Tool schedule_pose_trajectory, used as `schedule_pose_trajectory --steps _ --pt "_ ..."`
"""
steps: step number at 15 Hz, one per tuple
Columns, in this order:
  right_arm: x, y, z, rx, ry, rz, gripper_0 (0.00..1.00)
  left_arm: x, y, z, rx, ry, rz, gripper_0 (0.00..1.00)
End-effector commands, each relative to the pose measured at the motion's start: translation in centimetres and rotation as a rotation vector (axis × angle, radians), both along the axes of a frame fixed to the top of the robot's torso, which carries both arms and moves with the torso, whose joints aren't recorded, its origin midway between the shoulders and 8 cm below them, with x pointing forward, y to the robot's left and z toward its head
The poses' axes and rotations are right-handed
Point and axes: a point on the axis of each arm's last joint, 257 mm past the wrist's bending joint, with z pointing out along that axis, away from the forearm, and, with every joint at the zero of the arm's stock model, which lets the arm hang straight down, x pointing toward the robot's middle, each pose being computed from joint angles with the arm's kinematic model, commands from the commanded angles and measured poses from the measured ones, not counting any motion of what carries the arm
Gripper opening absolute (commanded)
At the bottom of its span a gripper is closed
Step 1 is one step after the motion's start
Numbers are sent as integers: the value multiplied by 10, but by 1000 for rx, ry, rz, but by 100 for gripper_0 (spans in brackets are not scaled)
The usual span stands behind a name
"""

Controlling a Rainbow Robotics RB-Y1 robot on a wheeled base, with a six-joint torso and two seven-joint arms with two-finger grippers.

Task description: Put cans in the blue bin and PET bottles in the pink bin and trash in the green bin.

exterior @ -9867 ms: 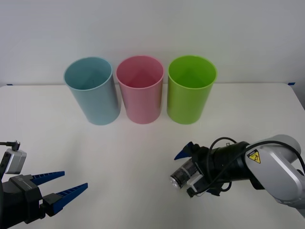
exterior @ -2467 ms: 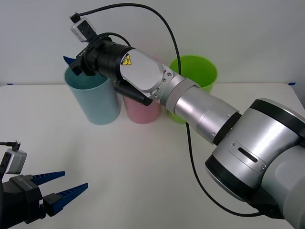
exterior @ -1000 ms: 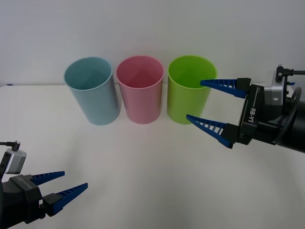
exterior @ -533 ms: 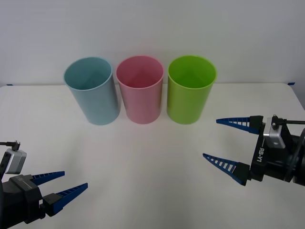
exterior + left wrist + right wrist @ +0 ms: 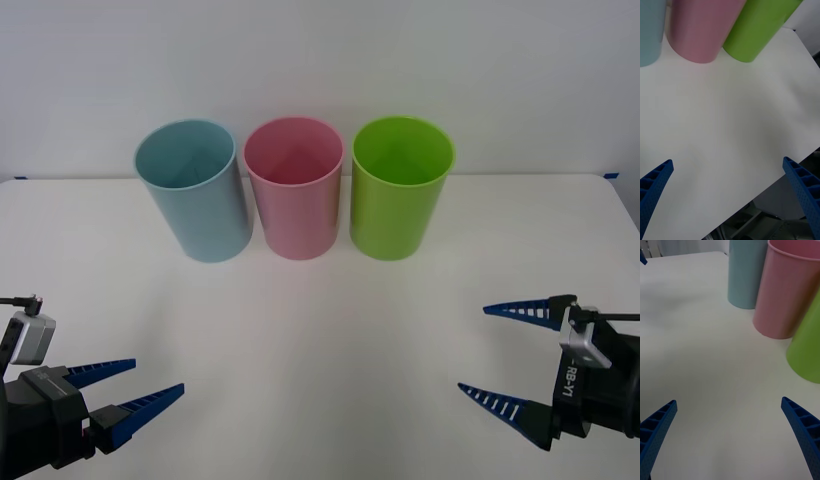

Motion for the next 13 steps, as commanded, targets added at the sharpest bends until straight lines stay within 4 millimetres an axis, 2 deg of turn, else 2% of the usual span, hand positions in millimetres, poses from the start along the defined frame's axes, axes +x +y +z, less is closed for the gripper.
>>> schedule_pose_trajectory --steps 1,4,13 --pt "-11 -1 -7 19 18 -5 95 0 0 0 0 0 0 100" --pt "-18 1 -10 67 35 -5 95 0 0 0 0 0 0 100" --pt "-19 0 -18 92 23 14 96 0 0 0 0 0 0 100"
